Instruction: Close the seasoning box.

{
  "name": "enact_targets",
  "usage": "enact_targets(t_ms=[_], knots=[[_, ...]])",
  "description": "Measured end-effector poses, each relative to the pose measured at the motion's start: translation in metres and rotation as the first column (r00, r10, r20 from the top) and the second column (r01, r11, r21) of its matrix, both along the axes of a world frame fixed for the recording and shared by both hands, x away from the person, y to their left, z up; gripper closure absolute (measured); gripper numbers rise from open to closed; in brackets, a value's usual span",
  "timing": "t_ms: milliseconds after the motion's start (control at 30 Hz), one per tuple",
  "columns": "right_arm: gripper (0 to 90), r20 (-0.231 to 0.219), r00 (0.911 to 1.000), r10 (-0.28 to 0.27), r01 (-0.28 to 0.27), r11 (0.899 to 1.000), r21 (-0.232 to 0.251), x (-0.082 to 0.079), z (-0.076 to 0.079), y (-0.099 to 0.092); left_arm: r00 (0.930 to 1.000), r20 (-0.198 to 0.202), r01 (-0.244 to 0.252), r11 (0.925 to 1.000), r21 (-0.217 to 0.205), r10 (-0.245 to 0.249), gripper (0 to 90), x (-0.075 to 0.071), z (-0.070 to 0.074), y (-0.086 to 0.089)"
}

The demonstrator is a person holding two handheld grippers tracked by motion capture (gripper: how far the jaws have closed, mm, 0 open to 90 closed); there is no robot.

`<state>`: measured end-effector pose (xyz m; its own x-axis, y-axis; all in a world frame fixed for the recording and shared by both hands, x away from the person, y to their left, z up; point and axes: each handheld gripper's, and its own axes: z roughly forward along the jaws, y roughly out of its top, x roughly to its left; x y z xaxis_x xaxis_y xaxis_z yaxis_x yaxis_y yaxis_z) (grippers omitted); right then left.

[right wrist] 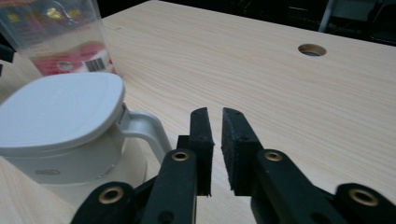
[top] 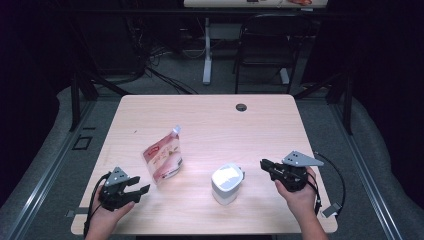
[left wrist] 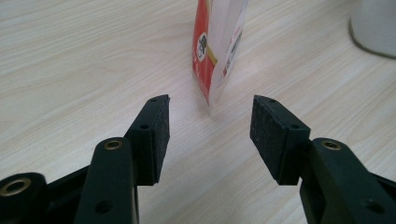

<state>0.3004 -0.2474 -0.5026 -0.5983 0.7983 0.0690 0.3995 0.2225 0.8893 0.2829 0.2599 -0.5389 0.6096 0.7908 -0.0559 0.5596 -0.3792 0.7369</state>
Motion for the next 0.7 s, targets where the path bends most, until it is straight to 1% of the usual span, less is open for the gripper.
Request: enact_targets(t_ms=[67,133,200,267,367,533,700], knots=[[80.0,-0.007,0.9998,-0.017,0.017,1.000,-0.013,0.001,-0.004,-0.002,1.0000,-0.004,0.002,1.0000,0.004,-0.002,47.7,0.000,-0.001,0.000],[74.4,-0.014,0.9993,-0.034,0.034,0.999,-0.007,0.003,-0.008,-0.004,1.0000,-0.007,-0.001,1.0000,0.007,0.001,47.7,0.001,-0.002,-0.001],[71.4,-0.018,0.9983,-0.056,0.055,0.998,-0.028,0.005,-0.012,-0.006,1.0000,-0.008,-0.001,1.0000,0.007,0.001,47.7,0.001,-0.003,-0.001],[67.5,-0.028,0.9974,-0.067,0.066,0.997,-0.026,0.006,-0.016,-0.007,1.0000,-0.008,-0.002,1.0000,0.009,0.002,47.6,0.001,-0.003,-0.001],[65.6,-0.044,0.9961,-0.076,0.074,0.996,-0.039,0.008,-0.021,-0.009,0.9999,-0.011,-0.002,1.0000,0.009,0.002,47.6,0.002,-0.004,-0.001],[62.9,-0.059,0.9948,-0.084,0.081,0.996,-0.045,0.010,-0.025,-0.008,1.0000,-0.008,-0.005,1.0000,0.008,0.005,47.6,0.002,-0.004,-0.001],[59.5,-0.059,0.9943,-0.089,0.086,0.995,-0.041,0.011,-0.027,-0.009,0.9999,-0.006,-0.010,0.9999,0.007,0.010,47.5,0.003,-0.004,0.000]])
